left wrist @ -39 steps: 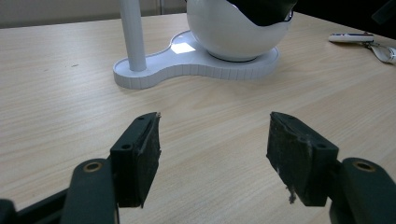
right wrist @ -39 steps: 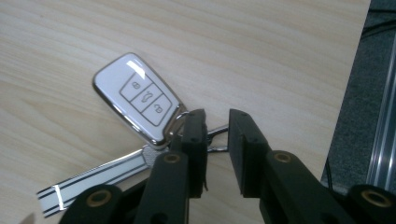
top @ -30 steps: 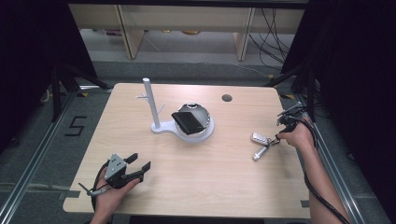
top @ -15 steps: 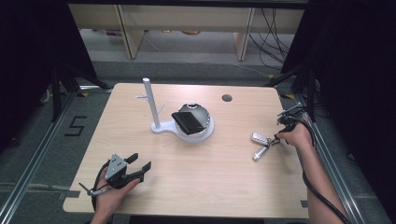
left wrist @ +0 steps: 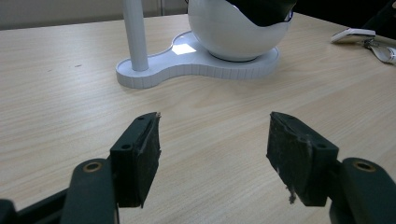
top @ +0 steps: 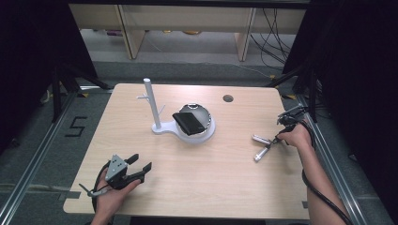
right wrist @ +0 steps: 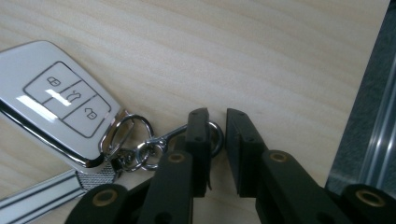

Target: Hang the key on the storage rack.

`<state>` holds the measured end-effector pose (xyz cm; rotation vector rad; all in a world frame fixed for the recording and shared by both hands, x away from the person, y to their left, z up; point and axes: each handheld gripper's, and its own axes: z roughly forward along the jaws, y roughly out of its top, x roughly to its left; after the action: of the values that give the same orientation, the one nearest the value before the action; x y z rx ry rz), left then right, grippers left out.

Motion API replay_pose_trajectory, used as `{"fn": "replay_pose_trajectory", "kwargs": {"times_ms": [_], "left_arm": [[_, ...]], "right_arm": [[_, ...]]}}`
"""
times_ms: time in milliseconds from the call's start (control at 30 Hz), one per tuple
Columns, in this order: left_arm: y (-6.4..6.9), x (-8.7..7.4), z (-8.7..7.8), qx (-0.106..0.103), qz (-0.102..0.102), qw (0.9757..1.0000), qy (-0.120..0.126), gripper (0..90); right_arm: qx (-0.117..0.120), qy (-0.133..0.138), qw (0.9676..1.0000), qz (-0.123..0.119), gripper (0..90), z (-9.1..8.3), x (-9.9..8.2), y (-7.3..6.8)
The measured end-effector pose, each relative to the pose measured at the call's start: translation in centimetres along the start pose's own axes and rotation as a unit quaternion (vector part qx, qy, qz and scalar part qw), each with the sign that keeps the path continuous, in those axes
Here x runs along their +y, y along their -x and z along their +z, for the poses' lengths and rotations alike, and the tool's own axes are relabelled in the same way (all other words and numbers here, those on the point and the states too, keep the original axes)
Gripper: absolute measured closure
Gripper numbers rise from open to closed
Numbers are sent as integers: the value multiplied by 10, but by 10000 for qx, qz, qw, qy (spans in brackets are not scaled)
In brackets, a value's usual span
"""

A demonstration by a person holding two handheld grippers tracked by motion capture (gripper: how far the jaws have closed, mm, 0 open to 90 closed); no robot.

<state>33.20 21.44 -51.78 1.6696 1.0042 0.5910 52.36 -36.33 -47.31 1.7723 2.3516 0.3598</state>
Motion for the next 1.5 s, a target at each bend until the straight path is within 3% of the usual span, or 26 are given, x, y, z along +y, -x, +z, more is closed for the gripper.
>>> {"fn": "replay_pose_trajectory", "kwargs": {"times_ms": [33,133,167,233,267,533,567,600,833,867,967,1033,1067,1100,1167,1200,1300,1333,1500], "left_arm": [[0,0,0,-2,8,10000,2,339],[0,0,0,-6,3,10000,14,339],[0,0,-1,-4,-5,10000,15,340],[0,0,0,0,0,10000,5,339],[0,0,0,-4,10,10000,2,339],[0,0,0,-8,0,10000,8,339],[0,0,0,-9,5,10000,0,339],[0,0,0,-16,7,10000,4,339],[-1,0,-1,26,-11,10000,1,339],[-1,0,0,16,-3,10000,33,339],[-1,0,-1,19,-23,10000,3,339],[0,0,-1,20,-24,10000,6,339],[0,0,-1,21,-23,10000,5,339],[0,0,-1,19,-19,10000,6,339],[0,0,-1,18,-18,10000,10,339],[-1,0,0,-15,-24,10000,43,339],[-1,0,-2,16,-11,10000,22,339],[-1,0,-2,17,-13,10000,25,339],[-2,0,-2,23,-21,10000,30,339]], "right_arm": [[60,-26,9997,221,807,-1,0,-1],[136,51,9990,430,809,1,0,2],[165,-18,9972,732,816,-1,0,1],[52,-7,9981,613,833,0,0,1],[-17,-45,9974,719,845,-1,1,-2],[-195,-56,9976,662,869,-1,4,-7],[-286,-117,9962,818,871,-2,4,-13],[-319,-57,9981,520,871,-1,4,-9],[-219,146,9989,396,870,0,2,-7],[-198,152,9987,452,794,1,2,-6],[-216,161,9980,581,787,1,2,-6],[-161,177,9952,945,789,-5,1,-7],[-161,177,9952,945,789,-5,1,-7],[-72,61,9911,1326,778,-6,1,-8],[-85,-17,9916,1288,775,-6,1,-6],[-109,-48,9884,1513,764,-5,1,-8],[-61,-158,9881,1529,757,-5,1,-5],[-110,-140,9847,1734,752,-3,1,-8],[-109,-191,9838,1782,732,-2,1,-6]]}}
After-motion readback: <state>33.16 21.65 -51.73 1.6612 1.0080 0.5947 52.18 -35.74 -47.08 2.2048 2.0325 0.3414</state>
